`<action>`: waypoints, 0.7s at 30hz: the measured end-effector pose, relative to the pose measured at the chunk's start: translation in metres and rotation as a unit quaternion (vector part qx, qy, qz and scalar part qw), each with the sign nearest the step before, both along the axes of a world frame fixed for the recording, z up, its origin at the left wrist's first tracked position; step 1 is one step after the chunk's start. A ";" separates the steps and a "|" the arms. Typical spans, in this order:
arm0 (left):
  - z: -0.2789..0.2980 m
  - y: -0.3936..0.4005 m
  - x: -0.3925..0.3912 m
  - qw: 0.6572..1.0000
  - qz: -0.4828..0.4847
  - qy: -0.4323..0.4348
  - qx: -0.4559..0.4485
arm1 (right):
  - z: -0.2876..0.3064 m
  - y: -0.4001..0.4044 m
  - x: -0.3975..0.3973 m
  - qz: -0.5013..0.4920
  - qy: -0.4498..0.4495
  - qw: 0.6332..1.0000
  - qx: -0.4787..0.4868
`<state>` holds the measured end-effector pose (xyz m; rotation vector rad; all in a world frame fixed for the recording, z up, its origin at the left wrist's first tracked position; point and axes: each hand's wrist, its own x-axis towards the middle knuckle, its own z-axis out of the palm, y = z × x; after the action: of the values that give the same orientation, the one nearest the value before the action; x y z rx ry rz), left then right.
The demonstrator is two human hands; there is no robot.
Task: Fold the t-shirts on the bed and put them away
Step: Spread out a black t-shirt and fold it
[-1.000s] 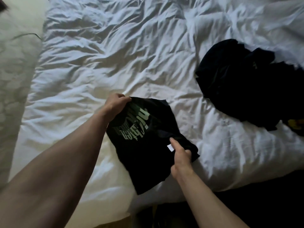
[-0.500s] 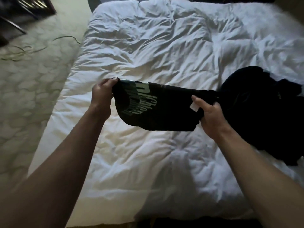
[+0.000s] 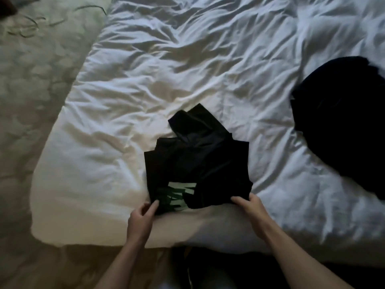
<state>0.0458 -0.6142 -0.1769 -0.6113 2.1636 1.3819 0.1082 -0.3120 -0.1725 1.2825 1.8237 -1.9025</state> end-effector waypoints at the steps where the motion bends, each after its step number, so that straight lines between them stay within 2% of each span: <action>1: 0.005 0.003 -0.004 1.000 -0.008 0.006 -0.007 | 0.004 0.003 -0.003 -0.005 0.008 1.000 -0.012; 4: 0.013 0.009 -0.029 0.999 -0.040 0.025 -0.013 | 0.020 0.011 -0.018 -0.020 0.035 0.997 -0.068; 6: 0.012 0.012 -0.051 0.998 -0.050 0.025 -0.016 | 0.029 0.017 -0.030 -0.030 0.045 0.997 -0.057; 11: 0.013 0.034 -0.088 0.998 0.005 -0.017 0.056 | 0.029 0.029 -0.052 -0.019 0.022 0.999 -0.028; 17: 0.007 0.037 -0.102 0.993 0.045 -0.047 0.102 | 0.019 0.032 -0.059 -0.052 -0.015 0.996 -0.067; 21: 0.005 0.038 -0.112 0.986 0.052 -0.049 0.152 | 0.019 0.037 -0.072 -0.068 -0.003 0.993 -0.100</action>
<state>-0.0667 -0.5760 -0.1723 -0.6653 1.8174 1.6596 0.0364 -0.2746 -0.1533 1.3713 1.5304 -2.0876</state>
